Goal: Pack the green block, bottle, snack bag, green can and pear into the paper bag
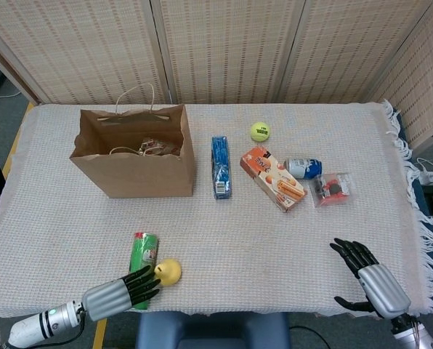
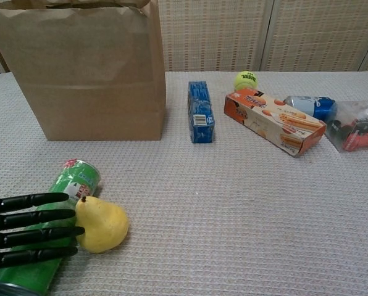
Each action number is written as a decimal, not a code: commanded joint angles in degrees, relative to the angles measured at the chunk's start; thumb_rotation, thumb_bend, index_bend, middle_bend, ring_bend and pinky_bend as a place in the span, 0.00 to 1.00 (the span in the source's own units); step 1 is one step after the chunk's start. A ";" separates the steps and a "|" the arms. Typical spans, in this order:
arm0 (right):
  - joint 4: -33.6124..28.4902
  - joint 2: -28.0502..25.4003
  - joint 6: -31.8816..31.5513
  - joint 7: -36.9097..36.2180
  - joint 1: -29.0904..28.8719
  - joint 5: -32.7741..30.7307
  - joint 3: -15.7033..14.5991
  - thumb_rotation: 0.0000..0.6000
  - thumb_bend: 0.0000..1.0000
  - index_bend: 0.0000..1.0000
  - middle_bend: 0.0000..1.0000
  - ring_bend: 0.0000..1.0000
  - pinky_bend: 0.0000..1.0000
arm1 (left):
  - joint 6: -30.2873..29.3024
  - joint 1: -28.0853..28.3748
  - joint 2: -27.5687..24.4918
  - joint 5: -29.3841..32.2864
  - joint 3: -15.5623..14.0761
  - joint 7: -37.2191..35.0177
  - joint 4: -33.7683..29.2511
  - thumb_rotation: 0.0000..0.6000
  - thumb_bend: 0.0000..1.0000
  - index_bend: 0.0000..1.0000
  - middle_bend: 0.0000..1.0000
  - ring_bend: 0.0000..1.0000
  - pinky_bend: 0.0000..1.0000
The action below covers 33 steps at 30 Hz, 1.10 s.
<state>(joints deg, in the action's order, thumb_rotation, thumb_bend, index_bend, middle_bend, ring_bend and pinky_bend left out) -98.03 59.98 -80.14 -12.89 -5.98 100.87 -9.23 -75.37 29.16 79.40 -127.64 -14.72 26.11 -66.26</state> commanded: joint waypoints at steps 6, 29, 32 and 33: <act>-0.01 -0.10 0.11 -0.13 -0.07 -0.06 -0.03 1.00 0.06 0.00 0.00 0.00 0.00 | 5.34 3.07 0.63 0.64 0.30 1.20 -1.74 1.00 0.37 0.00 0.00 0.00 0.03; -0.09 -0.15 -0.03 -0.17 -0.03 -0.14 0.02 1.00 0.06 0.00 0.00 0.00 0.00 | 1.19 4.31 0.34 1.87 0.04 -0.31 0.59 1.00 0.60 0.65 0.65 0.60 0.75; -0.04 -0.15 -0.11 -0.23 -0.01 -0.14 0.05 1.00 0.06 0.00 0.00 0.00 0.00 | -1.20 3.20 -1.34 4.69 1.93 -0.45 0.30 1.00 0.60 0.65 0.66 0.60 0.74; -0.04 -0.14 -0.11 -0.22 -0.01 -0.14 0.06 1.00 0.06 0.00 0.00 0.00 0.00 | -2.06 2.72 -1.84 5.83 2.61 -0.77 0.12 1.00 0.60 0.65 0.66 0.61 0.74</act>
<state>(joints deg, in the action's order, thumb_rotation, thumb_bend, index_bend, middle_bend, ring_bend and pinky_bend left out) -98.07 59.84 -80.25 -13.11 -5.99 100.72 -9.17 -76.04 32.80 78.69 -123.65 -13.43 25.65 -65.84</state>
